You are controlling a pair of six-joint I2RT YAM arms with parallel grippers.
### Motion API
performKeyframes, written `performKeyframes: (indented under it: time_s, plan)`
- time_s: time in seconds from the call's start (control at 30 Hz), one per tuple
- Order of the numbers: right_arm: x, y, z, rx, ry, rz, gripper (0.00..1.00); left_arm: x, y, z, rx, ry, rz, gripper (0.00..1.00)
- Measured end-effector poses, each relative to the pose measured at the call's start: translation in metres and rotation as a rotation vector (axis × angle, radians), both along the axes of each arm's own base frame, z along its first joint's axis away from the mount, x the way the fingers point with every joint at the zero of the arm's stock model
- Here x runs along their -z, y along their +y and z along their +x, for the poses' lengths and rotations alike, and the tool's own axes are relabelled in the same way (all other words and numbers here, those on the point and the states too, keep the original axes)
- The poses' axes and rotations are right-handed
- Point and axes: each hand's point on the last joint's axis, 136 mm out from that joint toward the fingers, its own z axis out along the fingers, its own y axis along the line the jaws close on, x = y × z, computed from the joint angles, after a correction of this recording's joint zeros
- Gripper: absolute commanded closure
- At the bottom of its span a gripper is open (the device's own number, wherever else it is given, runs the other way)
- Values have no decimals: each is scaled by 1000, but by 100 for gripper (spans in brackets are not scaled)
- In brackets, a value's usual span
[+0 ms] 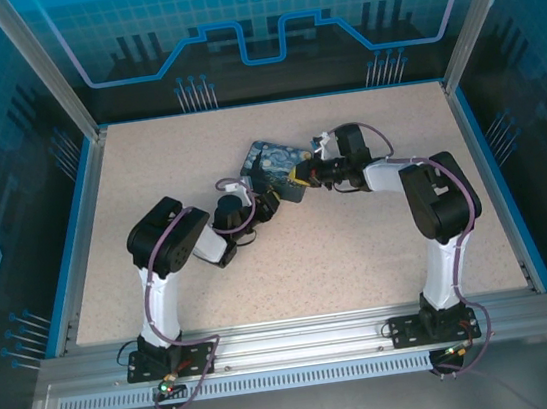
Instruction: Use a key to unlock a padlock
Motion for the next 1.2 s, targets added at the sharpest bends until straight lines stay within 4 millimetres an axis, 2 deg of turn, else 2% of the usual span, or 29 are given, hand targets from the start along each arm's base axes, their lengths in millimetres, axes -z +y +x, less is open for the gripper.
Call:
performKeyframes:
  time_s: [0.3, 0.47, 0.67, 0.87, 0.97, 1.2]
  plan:
    - [0, 0, 0, 1, -3, 0, 100, -1, -1, 2, 3, -2, 15, 87]
    - [-1, 0, 1, 1, -4, 1, 100, -1, 0, 2, 2, 5, 27, 100]
    - [-1, 0, 1, 2, -1, 2, 100, -2, 0, 2, -2, 43, 29, 100]
    - [-7, -2, -3, 12, 18, -1, 100, -10, -2, -3, -10, 154, -23, 100]
    - [-26, -5, -13, 17, 4, 4, 100, -18, -6, -5, -9, 209, -65, 100]
    - [-103, -16, -43, 30, -152, 45, 100, -33, -13, -8, -9, 300, -194, 100]
